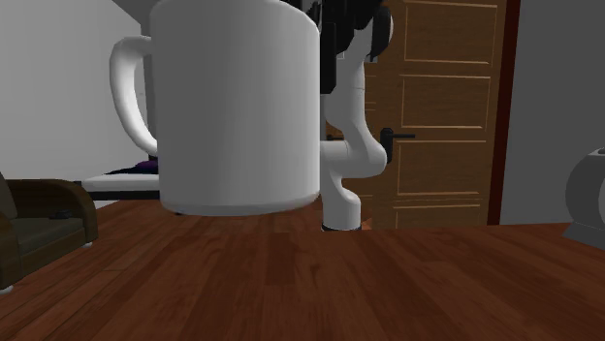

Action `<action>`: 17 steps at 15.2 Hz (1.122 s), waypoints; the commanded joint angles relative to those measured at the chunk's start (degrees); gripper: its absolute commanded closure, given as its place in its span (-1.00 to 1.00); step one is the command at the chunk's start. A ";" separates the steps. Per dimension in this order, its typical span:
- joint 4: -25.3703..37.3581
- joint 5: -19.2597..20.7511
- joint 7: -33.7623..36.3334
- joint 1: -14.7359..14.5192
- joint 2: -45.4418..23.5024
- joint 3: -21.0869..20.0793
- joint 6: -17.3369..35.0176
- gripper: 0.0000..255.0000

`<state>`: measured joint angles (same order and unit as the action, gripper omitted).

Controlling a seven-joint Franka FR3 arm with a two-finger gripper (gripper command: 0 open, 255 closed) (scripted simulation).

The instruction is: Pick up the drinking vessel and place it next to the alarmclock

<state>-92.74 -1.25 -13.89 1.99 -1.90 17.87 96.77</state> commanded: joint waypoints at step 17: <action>21.57 -1.95 -0.93 1.16 -5.76 0.65 -16.11 1.00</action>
<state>-72.36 -3.09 -14.79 3.07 -7.39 18.49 81.59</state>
